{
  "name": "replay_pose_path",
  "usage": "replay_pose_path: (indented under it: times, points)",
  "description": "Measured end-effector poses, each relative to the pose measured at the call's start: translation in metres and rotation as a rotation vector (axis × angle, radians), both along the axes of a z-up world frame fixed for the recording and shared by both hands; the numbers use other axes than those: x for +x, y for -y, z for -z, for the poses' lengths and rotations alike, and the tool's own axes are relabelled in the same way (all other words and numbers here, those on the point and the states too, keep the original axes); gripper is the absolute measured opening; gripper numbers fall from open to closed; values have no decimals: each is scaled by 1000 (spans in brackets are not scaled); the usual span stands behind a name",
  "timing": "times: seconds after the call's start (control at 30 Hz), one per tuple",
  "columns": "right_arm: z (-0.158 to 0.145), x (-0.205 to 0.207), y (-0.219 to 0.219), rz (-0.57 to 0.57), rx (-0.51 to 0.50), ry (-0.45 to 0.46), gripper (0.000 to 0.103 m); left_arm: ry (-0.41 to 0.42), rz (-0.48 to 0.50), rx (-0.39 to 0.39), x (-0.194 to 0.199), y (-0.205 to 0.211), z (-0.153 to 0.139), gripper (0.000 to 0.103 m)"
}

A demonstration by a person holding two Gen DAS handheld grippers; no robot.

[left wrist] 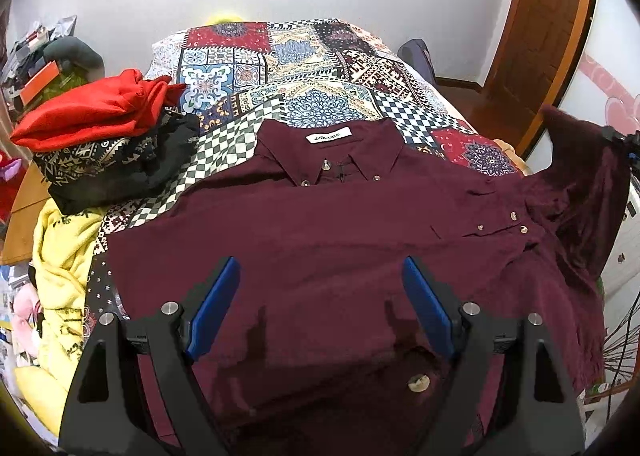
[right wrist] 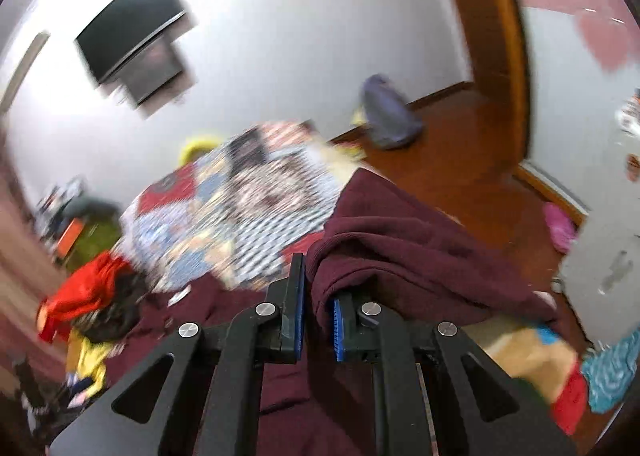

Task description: Fold large clothes

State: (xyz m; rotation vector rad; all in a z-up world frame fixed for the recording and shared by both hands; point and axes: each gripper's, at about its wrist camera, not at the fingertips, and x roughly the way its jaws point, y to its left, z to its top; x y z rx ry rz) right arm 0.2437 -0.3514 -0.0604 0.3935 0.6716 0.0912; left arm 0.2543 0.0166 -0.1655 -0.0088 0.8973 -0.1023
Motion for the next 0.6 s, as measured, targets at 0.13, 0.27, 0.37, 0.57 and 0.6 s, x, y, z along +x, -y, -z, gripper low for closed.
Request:
replay_pose_path:
  times: [0.13,0.27,0.37,0.57,0.6]
  points:
    - [26,8,-46,-146,-42,-68,10,-1,2,-6,-3,-3,1,83]
    - [62,15,-82,-236,-91,-184,10,-4,0,-9,-6,-6,2,83]
    - [84,16,-91,-269,-90,-267,14,-11,-7,-17,-7,-11,5,83]
    - [95,2,-82,-310,-21,-385,30,-38,-13,-24,-7,-15,14,83]
    - [93,-1,-79,-314,2,-394,33,-41,-13,-26,-7,-15,15,83]
